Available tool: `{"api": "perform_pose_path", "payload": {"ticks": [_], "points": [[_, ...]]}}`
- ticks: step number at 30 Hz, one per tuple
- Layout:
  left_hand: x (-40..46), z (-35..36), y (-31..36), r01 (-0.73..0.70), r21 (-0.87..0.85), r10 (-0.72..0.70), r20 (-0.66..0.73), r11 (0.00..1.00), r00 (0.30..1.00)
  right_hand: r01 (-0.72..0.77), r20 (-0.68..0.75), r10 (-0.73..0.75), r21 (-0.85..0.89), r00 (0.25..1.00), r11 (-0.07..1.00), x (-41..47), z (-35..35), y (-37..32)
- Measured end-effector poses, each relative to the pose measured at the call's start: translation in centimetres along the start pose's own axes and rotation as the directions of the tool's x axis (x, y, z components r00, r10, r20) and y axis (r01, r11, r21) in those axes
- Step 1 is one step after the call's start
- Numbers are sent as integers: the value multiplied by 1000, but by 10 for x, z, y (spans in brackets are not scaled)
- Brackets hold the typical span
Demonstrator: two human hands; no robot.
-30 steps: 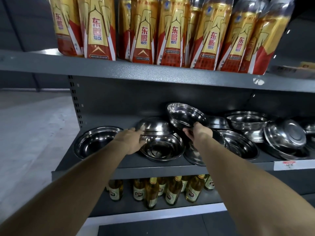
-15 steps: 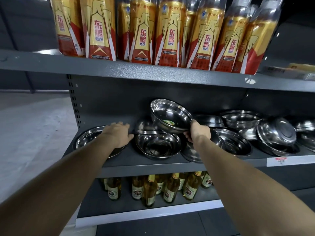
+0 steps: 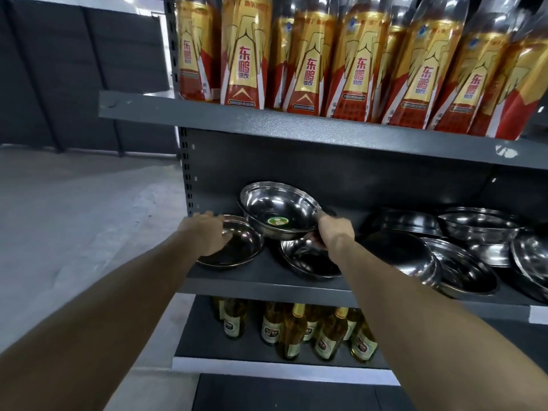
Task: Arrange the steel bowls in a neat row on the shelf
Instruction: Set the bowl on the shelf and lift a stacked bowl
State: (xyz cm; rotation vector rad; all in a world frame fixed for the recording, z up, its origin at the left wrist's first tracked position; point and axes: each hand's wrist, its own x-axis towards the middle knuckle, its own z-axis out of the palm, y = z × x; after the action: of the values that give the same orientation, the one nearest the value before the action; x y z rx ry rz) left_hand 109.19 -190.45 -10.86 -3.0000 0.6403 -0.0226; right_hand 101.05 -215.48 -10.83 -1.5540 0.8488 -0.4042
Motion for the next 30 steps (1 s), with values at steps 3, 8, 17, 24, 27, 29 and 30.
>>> {"api": "perform_pose_path", "payload": {"ticks": [3,8,17,24,27,29,30], "points": [[-10,0,-23,43,4,-43,-3,999,999,8,65,-8,4,998,1000,-5,24,0],[-26,3,-55,122,-20,-122,-8,992,992,0,202,11,-53,979,999,-12,66,5],[-30,16,-84,162,-16,-162,3,987,987,-45,335,111,-200,936,979,-19,105,33],[-26,28,-81,115,-60,-115,1,992,993,-23,375,105,-216,921,976,-25,109,42],[-22,28,-78,71,-88,-75,-39,994,996,-15,400,94,-197,912,980,-26,109,43],[-19,26,-75,35,-110,-44,-81,993,996,6,398,76,-200,914,980,-26,110,45],[-16,24,-73,15,-113,-27,-101,994,994,22,391,66,-218,918,976,-26,110,46]]}}
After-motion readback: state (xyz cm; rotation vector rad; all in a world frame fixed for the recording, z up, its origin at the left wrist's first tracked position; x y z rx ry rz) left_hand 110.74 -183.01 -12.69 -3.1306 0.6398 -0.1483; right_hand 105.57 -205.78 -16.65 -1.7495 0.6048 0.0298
